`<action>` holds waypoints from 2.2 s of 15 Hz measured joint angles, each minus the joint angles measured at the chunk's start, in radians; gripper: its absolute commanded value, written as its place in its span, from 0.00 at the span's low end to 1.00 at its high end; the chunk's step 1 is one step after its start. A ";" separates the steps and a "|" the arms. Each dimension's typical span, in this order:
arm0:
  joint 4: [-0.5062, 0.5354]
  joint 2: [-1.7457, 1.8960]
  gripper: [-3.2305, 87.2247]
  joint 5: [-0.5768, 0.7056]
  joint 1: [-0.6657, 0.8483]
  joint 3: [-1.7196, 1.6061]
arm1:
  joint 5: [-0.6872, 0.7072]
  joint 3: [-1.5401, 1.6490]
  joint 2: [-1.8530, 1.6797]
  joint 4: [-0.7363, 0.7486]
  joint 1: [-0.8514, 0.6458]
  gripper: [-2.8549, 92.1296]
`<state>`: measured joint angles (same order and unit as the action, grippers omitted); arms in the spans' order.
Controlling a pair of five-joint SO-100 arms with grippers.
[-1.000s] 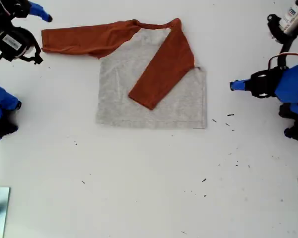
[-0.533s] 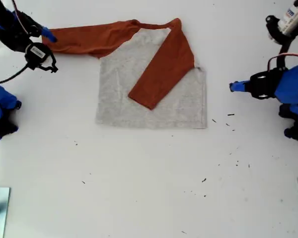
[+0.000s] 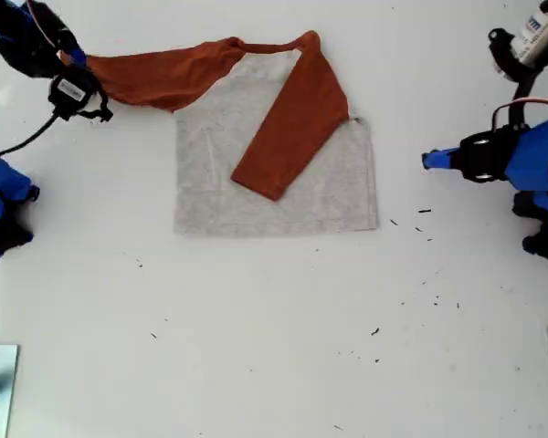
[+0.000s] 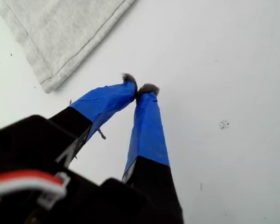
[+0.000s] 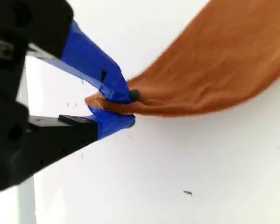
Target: Fold t shirt
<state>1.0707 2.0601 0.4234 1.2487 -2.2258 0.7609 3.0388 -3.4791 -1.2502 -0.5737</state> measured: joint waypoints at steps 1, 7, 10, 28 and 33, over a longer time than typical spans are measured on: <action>0.011 0.044 0.03 -0.032 -0.097 0.044 | 0.000 0.000 0.000 0.000 0.000 0.07; -0.040 -0.474 0.23 0.017 -0.942 0.865 | 0.000 0.002 0.000 0.000 0.000 0.07; -0.011 -0.454 0.21 0.077 -0.933 1.008 | -0.009 0.003 0.000 -0.003 0.000 0.07; 0.201 0.327 0.35 -0.264 -0.936 0.005 | -0.247 -0.862 1.051 -0.193 0.163 0.44; 0.318 -0.084 0.37 -0.247 -1.034 0.383 | -0.302 -1.402 1.557 -0.337 0.273 0.36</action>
<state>1.3883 1.9758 0.1764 0.2148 -1.8423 0.4587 1.6368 -1.9221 -1.5877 -0.3007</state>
